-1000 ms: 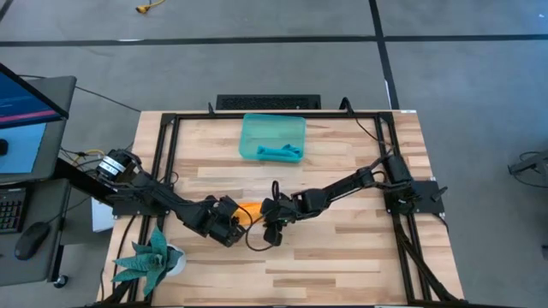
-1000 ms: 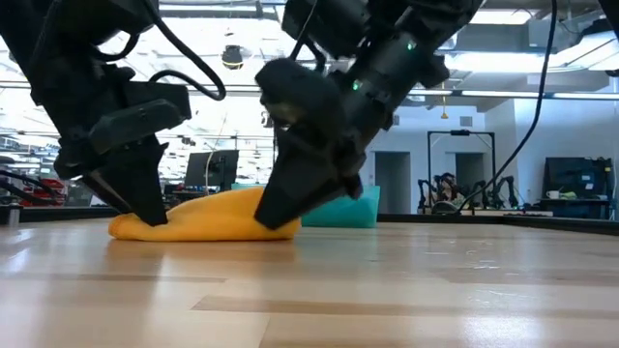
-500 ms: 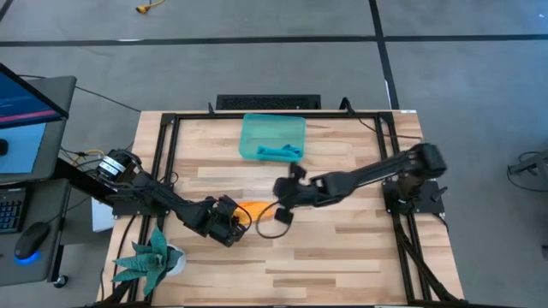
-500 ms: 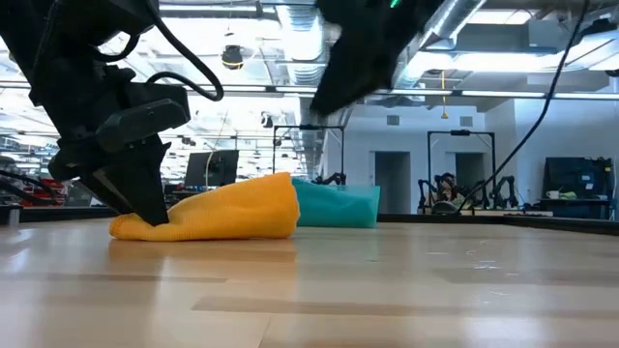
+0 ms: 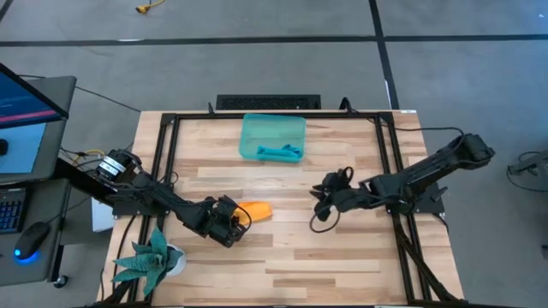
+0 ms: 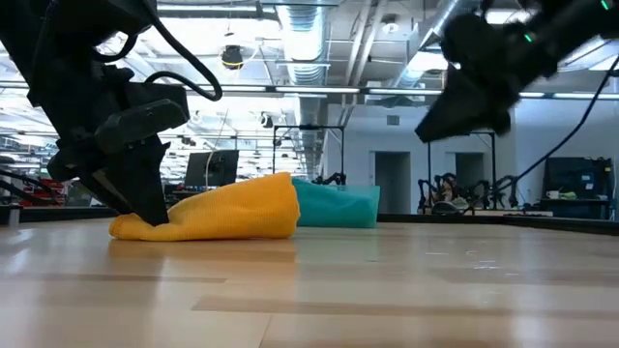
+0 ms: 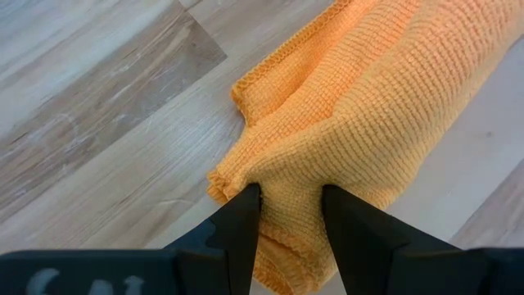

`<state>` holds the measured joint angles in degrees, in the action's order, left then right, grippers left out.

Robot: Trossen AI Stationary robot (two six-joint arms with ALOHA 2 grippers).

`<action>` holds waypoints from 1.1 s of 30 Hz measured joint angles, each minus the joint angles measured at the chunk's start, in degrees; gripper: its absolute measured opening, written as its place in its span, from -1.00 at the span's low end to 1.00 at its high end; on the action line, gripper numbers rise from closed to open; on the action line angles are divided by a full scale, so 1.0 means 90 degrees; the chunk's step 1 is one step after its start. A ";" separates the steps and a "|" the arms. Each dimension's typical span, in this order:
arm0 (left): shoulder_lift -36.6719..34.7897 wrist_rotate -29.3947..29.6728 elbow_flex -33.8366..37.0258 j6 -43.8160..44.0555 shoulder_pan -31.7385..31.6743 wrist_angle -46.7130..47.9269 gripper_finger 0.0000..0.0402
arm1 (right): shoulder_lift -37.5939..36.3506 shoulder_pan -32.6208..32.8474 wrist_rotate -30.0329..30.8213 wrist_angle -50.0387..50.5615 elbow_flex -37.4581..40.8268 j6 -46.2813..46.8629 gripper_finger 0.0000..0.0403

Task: Roll microfiber towels into tight, uniform cylinder then place into a basket
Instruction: Put the yellow microfiber cloth into the blue bin

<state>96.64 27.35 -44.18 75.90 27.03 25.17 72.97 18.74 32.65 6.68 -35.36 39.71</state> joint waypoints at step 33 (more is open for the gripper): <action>0.0015 0.0069 0.0000 -0.0129 -0.0007 -0.0199 -0.35 | 0.3342 -0.1032 -0.2348 -0.3831 -0.1235 -0.1589 0.24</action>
<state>96.77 27.97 -44.18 74.74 26.96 23.38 103.05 9.45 11.51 -27.80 -46.48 25.41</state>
